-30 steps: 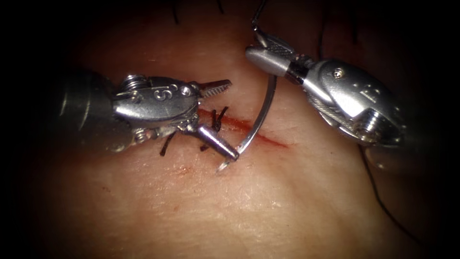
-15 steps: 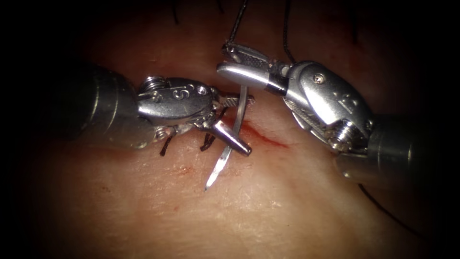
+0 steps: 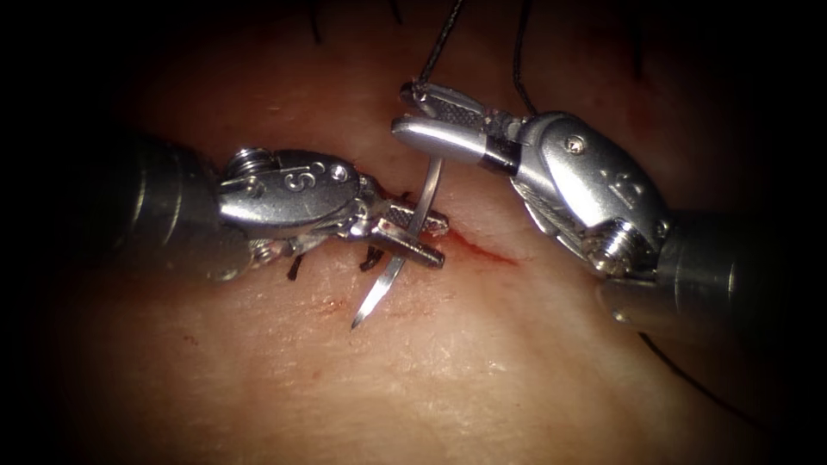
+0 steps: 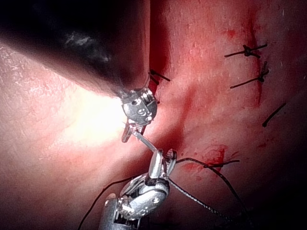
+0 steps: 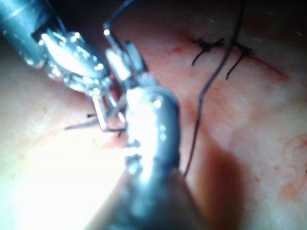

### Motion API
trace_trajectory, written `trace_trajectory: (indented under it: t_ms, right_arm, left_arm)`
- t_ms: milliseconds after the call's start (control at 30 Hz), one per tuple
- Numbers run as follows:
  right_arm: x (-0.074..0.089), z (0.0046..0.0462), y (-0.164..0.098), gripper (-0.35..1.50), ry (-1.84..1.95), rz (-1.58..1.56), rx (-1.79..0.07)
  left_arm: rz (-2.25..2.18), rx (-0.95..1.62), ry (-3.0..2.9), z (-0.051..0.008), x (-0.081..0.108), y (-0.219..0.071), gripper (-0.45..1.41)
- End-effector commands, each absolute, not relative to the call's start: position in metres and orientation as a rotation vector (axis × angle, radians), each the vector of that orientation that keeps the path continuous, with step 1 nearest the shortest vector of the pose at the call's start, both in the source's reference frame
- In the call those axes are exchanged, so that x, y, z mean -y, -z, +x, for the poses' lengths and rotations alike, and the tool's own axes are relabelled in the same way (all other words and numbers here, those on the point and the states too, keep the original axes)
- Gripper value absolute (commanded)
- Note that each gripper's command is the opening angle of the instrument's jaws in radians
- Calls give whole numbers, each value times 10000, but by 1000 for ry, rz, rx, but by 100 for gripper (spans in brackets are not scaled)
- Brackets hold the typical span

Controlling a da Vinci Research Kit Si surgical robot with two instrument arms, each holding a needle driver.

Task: Wound Closure
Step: Readjust the position of the needle using the left gripper, then transfer the needle back to the right gripper

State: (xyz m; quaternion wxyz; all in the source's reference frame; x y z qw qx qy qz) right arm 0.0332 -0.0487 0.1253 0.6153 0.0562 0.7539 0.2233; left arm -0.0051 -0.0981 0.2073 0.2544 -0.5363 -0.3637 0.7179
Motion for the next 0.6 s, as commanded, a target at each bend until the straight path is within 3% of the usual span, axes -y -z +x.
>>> trace_trajectory:
  t_ms: [33, 133, 167, 200, 233, 400, 600]
  right_arm:
    - [487, 337, -1258, -35, -517, 129, -1735]
    - [487, 336, -1257, -35, -554, 103, -1708]
    - [486, 336, -1256, -6, -579, 86, -1680]
    - [485, 336, -1255, 41, -604, 68, -1654]
    - [482, 337, -1251, 119, -654, 27, -1593]
    - [478, 340, -1235, 141, -679, 1, -1492]
    - [491, 351, -1213, 136, -699, -24, -1385]
  left_arm:
    - [-1450, 978, -1951, -54, 985, -2078, -41]
    - [-1446, 960, -1957, -51, 983, -2077, -38]
    - [-1439, 958, -1954, -50, 982, -2077, -36]
    - [-1433, 960, -1949, -48, 981, -2076, -34]
    - [-1420, 947, -1946, -45, 979, -2075, -28]
    - [-1414, 920, -1929, -42, 974, -2074, -26]
    - [-1399, 892, -1931, -41, 973, -2075, -21]
